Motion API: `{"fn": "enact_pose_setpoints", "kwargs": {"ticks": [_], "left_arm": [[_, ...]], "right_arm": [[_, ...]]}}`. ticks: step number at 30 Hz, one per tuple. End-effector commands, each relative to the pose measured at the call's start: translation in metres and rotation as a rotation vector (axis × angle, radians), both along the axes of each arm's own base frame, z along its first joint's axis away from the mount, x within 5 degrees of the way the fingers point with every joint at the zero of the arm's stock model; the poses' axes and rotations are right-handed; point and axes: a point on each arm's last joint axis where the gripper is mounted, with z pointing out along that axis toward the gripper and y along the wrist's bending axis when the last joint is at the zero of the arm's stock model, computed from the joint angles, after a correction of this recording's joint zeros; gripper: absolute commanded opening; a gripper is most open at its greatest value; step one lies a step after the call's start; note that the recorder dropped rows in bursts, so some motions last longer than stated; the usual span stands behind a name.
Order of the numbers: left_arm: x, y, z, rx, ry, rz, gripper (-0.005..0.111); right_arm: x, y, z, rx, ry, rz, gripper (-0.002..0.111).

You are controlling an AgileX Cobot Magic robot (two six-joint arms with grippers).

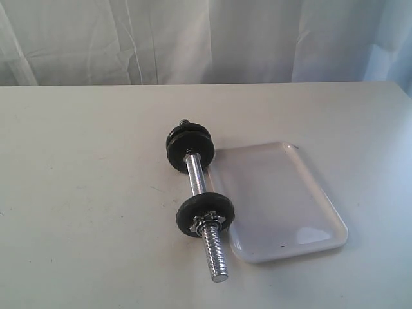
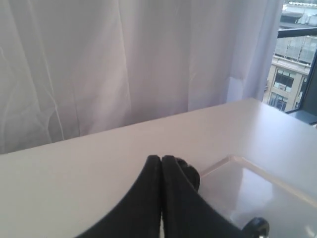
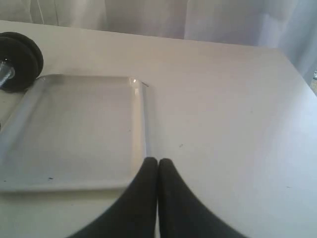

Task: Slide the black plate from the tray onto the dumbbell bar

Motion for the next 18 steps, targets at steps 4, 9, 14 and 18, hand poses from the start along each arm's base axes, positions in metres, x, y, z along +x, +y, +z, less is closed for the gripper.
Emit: {"fn": "enact_pose_setpoints", "kwargs": {"ticks": [4,9,14,18], "left_arm": [[-0.022,0.010,-0.039,-0.005,0.029,-0.004,0.000],[-0.027,0.016,-0.055,0.031,0.066,0.040,0.000],[-0.030,0.026,-0.081,0.023,0.141,0.134,0.000],[-0.036,0.033,-0.097,0.020,0.177,0.207,0.000]], "right_arm": [[0.000,0.000,0.000,-0.004,-0.016,-0.004,0.000],[0.000,0.000,0.000,-0.004,-0.016,-0.004,0.000],[0.000,0.000,0.000,-0.004,-0.016,-0.004,0.000],[0.000,0.000,0.000,-0.004,-0.016,-0.004,0.000]]}}
